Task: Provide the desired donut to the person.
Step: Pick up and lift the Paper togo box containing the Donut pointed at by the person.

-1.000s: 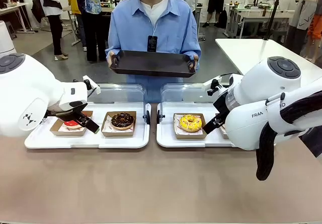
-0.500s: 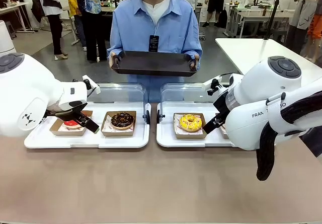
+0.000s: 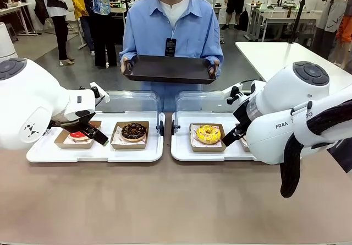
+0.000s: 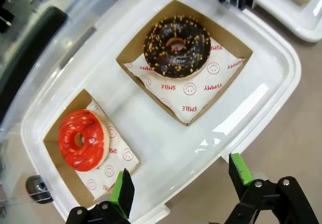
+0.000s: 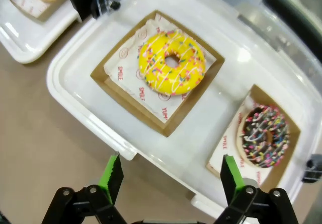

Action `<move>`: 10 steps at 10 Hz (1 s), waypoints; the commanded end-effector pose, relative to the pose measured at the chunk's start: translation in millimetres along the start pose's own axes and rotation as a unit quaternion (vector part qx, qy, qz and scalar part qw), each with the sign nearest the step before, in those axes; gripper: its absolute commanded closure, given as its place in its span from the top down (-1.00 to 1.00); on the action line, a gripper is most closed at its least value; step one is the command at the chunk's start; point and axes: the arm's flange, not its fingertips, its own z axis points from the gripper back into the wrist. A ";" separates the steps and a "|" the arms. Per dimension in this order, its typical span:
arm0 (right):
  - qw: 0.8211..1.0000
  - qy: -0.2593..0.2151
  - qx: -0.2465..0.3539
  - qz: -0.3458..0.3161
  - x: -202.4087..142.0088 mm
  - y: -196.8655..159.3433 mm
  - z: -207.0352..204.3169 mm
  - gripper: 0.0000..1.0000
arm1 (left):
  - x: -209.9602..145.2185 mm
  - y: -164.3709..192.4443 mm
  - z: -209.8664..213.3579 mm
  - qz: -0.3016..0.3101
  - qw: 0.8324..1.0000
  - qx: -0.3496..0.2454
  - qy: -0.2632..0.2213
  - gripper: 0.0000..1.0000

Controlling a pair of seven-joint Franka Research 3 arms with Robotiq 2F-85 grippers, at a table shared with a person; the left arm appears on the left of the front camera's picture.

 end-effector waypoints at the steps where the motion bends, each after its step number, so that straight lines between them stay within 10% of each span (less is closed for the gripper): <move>1: 1.000 -0.001 -0.018 0.010 8.2 16.1 67.2 1.00 | 10.1 -10.8 66.2 -0.015 1.000 0.011 -0.015 1.00; 6: 0.999 0.026 -0.034 0.023 23.6 21.3 222.7 1.00 | 31.8 -15.9 203.8 -0.025 0.999 0.016 -0.016 1.00; 10: 0.999 0.010 -0.021 0.026 17.4 20.7 216.4 1.00 | 32.8 -11.7 200.5 -0.025 0.999 0.016 -0.019 1.00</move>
